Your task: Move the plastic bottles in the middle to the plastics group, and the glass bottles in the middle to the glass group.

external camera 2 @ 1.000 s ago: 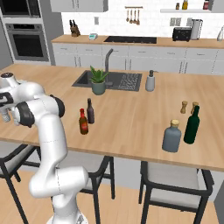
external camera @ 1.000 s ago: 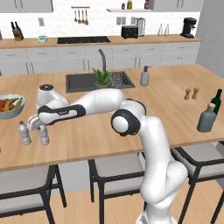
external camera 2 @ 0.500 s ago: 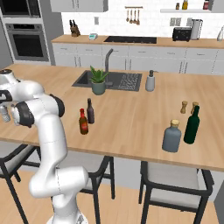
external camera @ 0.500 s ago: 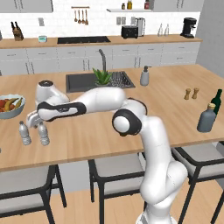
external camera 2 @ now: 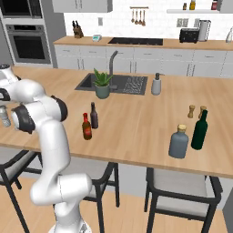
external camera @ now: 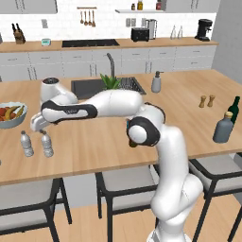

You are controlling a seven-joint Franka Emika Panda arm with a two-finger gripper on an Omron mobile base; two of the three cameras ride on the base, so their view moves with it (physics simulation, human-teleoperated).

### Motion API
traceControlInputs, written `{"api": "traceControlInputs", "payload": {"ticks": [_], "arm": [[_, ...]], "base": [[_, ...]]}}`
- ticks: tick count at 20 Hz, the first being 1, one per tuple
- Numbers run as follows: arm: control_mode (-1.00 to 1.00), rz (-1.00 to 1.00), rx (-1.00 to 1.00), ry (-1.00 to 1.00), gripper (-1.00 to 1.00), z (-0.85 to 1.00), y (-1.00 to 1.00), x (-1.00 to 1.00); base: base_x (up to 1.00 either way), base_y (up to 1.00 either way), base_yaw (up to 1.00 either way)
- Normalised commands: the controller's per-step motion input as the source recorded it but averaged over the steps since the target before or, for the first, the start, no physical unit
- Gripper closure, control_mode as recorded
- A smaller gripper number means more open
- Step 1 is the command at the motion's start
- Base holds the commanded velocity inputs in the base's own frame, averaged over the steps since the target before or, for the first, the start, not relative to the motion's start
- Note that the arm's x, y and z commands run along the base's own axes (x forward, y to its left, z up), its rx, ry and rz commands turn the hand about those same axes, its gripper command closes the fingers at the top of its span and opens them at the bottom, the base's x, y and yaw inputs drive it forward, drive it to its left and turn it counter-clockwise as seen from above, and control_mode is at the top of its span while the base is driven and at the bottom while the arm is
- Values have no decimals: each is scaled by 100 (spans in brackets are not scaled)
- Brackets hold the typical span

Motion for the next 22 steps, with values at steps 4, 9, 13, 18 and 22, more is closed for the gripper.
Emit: {"api": "traceControlInputs", "payload": {"ticks": [4,9,13,18,22], "arm": [[-100,-13,2,-2,-100,0,-69,-51],[-100,-24,4,0,-100,0,-59,-56],[-100,-29,9,-6,-100,0,-74,-70],[-100,-40,10,-4,-100,8,-82,-55],[-100,-45,6,0,-100,27,-90,-37]], "base": [[0,0,0],[0,0,0],[0,0,0],[0,0,0],[0,0,0]]}}
